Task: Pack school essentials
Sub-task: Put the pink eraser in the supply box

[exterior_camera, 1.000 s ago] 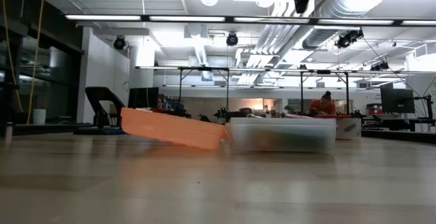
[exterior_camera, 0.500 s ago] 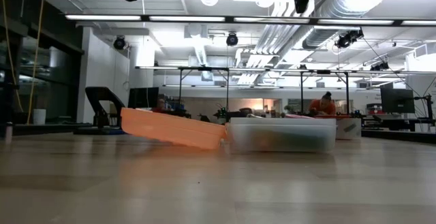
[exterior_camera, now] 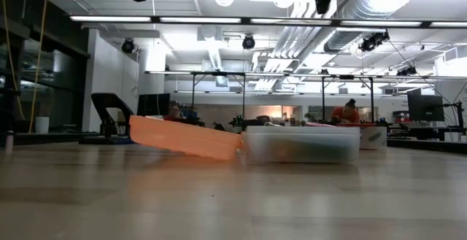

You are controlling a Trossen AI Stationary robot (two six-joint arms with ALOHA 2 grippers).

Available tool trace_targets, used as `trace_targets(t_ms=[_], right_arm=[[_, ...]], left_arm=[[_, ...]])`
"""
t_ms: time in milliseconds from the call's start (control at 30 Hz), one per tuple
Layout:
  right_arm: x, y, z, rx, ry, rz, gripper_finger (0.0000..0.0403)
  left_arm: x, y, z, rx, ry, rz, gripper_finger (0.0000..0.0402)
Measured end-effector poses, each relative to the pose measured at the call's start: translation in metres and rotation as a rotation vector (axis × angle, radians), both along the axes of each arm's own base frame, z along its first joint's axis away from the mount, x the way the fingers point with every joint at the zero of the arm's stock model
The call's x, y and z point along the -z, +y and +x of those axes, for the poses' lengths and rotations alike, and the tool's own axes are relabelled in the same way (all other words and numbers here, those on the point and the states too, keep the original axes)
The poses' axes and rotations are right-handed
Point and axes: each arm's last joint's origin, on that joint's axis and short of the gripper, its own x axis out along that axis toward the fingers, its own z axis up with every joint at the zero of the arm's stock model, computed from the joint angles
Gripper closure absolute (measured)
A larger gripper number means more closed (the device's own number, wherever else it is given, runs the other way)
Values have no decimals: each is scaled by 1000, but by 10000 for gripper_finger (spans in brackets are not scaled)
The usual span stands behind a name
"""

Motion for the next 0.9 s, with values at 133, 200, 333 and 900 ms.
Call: trace_targets(t_ms=[133,200,333,900], right_arm=[[0,0,0,0,0,0,279],[0,0,0,0,0,0,279],[0,0,0,0,0,0,279],[0,0,0,4,0,-2,279]], left_arm=[[0,0,0,0,2,0,312],[1,0,0,0,10,-1,312],[3,0,1,3,32,-11,312],[39,10,83,-37,421,-33,312]])
